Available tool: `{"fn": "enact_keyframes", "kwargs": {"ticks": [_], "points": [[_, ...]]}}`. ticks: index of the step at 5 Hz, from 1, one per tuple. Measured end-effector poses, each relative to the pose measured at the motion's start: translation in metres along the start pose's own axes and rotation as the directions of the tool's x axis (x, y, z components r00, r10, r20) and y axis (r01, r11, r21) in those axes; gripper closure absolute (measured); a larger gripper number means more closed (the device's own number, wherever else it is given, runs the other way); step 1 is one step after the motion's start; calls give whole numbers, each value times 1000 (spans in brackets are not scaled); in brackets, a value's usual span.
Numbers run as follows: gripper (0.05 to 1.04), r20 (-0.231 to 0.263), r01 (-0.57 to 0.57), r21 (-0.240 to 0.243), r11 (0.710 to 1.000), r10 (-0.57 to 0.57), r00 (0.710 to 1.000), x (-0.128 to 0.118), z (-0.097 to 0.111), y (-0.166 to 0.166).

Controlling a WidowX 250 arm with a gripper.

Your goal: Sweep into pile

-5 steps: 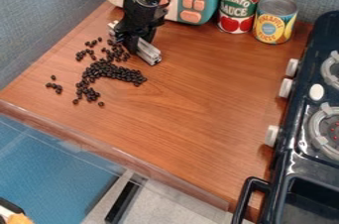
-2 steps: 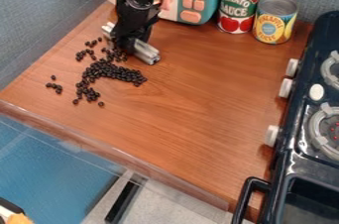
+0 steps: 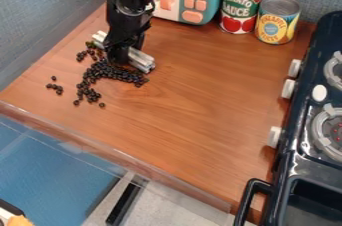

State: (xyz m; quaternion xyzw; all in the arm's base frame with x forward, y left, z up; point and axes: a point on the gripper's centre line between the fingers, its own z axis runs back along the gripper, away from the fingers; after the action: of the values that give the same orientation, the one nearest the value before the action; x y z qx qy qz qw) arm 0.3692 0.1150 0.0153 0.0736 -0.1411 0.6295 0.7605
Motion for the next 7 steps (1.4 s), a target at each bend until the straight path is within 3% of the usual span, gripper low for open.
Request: {"fn": "enact_keyframes", "kwargs": {"ticks": [5,6,7], "points": [[699,-52,-149,-8,989,149,988,-6,5,41],[699,-44,-158,-19,987,157,987,-5,4,41],[699,-3,-138,-62,988,138,990,2,4,36]]}}
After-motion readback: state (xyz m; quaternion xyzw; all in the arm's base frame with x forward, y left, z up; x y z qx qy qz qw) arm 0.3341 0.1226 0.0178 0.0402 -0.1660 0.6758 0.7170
